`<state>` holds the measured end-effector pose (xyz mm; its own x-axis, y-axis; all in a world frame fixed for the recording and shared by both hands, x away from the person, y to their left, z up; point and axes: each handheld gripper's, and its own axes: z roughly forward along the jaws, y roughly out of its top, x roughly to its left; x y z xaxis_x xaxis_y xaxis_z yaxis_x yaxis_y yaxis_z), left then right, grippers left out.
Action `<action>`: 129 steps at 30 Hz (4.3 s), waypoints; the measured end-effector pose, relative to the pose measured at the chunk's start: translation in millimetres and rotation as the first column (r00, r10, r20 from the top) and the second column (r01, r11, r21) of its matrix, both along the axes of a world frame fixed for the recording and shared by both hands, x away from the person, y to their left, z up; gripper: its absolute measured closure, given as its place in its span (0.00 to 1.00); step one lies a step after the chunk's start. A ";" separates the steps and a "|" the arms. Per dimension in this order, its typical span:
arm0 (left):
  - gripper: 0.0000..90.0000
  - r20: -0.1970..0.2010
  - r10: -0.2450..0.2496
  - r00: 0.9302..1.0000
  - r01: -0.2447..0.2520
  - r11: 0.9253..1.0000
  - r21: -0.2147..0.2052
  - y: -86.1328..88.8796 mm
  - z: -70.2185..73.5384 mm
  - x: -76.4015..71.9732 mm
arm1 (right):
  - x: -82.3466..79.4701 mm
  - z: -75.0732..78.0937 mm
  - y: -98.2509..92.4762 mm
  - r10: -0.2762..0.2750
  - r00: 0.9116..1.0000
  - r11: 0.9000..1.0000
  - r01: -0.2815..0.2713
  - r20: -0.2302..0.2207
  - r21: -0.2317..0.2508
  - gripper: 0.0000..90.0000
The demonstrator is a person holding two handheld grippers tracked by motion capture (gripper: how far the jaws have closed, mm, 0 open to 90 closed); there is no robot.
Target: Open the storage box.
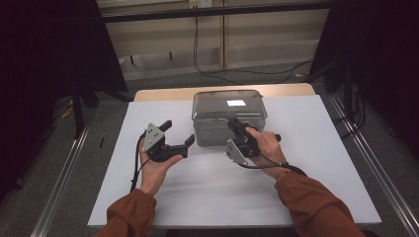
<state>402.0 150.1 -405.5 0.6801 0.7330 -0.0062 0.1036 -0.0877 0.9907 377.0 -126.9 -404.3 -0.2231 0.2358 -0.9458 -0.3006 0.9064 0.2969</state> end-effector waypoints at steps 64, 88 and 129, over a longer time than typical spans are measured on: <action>0.49 0.135 -0.012 0.991 -0.004 0.993 0.116 -39.2 -11.1 56.7 | 4.6 6.7 -10.8 0.003 0.992 0.977 0.024 -0.127 0.212 0.62; 0.50 0.134 -0.011 0.991 -0.004 0.994 0.111 -38.6 -10.0 57.3 | 17.9 15.1 -59.8 0.060 0.916 0.762 0.214 -0.396 0.611 0.06; 0.50 0.123 -0.005 0.992 -0.007 0.996 0.093 -38.8 -7.1 58.7 | 36.3 8.3 -103.4 0.114 0.890 0.662 0.263 -0.441 0.702 0.42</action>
<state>460.7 111.3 -412.6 0.6706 0.7274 0.1455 -0.0182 -0.1799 0.9835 413.2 -230.3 -396.1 -0.4880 0.8317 -0.2650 0.0813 0.3455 0.9349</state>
